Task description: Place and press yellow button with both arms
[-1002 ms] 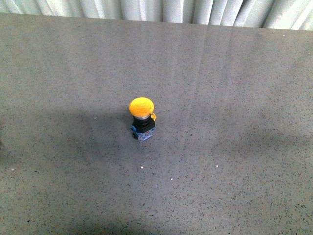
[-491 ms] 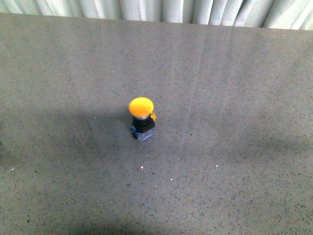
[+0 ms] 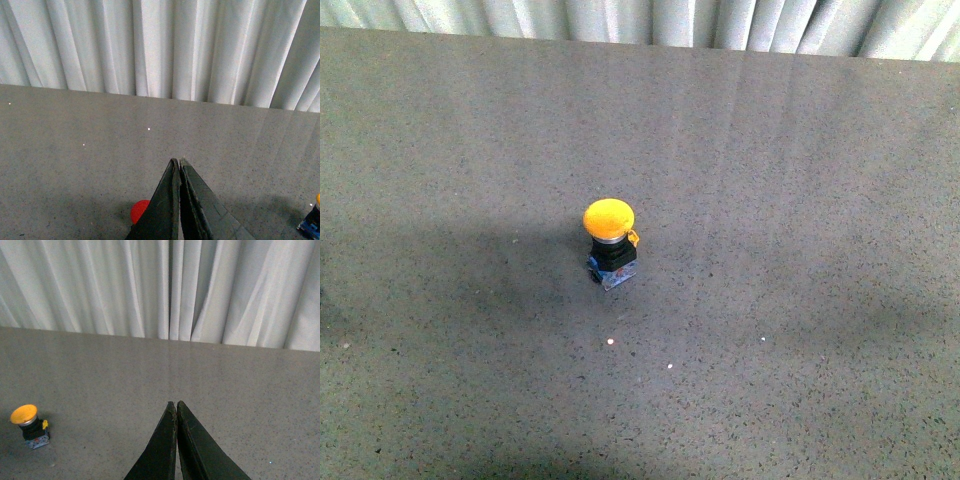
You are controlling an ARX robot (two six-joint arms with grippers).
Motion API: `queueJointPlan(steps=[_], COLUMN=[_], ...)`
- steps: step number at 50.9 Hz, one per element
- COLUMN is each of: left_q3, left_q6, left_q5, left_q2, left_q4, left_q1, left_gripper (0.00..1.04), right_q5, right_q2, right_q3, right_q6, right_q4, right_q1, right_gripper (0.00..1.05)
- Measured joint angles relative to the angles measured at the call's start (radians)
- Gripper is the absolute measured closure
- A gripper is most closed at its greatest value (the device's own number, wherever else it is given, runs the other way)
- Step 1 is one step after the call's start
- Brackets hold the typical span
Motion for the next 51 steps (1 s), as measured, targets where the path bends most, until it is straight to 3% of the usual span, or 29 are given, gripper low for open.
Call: queueJointPlan(steps=[6, 18, 31, 51], left_q3=[0.0, 0.0, 0.0, 0.0], left_q6=[-0.001, 0.0, 0.0, 0.002], left_q5=[0.0, 0.0, 0.0, 0.0], left_q2=[0.0, 0.0, 0.0, 0.0], left_q4=[0.0, 0.0, 0.0, 0.0], left_q1=[0.0, 0.0, 0.0, 0.0], left_gripper=[1.02, 0.47, 0.08, 0.09], right_q5=[0.0, 0.0, 0.0, 0.0], right_q2=[-0.002, -0.003, -0.003, -0.003], right_q3=[0.0, 0.0, 0.0, 0.0], right_q6=[0.0, 0.0, 0.0, 0.0], right_q4=[-0.001, -0.001, -0.001, -0.001], right_q1=[0.0, 0.0, 0.0, 0.0], right_gripper=[1.01, 0.47, 0.09, 0.09])
